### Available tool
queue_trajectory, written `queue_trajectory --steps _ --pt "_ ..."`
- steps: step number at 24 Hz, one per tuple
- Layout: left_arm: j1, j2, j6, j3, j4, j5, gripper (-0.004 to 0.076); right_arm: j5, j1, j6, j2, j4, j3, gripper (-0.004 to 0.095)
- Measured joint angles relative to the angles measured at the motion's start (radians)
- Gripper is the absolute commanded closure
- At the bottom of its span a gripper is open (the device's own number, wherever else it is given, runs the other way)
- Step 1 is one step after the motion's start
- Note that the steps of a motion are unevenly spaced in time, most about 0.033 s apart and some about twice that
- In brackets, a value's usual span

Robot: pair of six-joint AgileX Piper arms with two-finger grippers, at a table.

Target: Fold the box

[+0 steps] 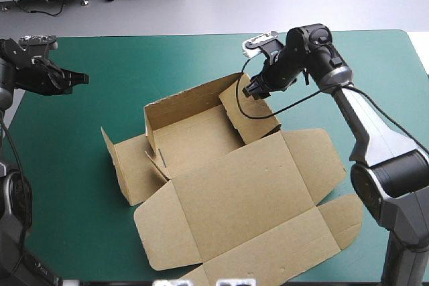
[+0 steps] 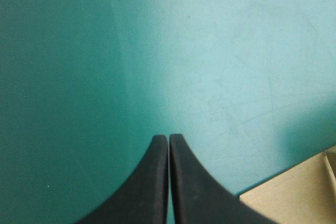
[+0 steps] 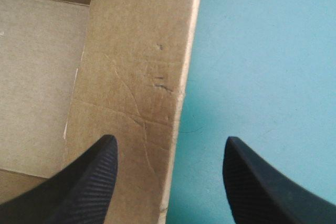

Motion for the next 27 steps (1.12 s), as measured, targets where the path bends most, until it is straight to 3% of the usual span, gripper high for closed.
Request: queue_trajectory --steps 4,7,14,27 --pt "0.001 0.0 0.0 0.0 -0.001 0.002 0.0727 0.001 0.05 0.011 -0.011 -0.017 0.005 0.0313" --pt "0.001 0.0 0.0 0.0 -0.001 0.004 0.0727 0.003 0.127 0.044 -0.011 -0.099 0.049 0.0274" --pt "0.001 0.0 0.008 0.0 -0.022 0.004 0.0727 0.004 0.131 0.095 -0.009 -0.217 0.058 0.0254" --pt "0.001 0.001 0.011 0.0 -0.041 0.016 0.0727 0.0 0.114 0.114 0.093 -0.211 0.059 0.028"
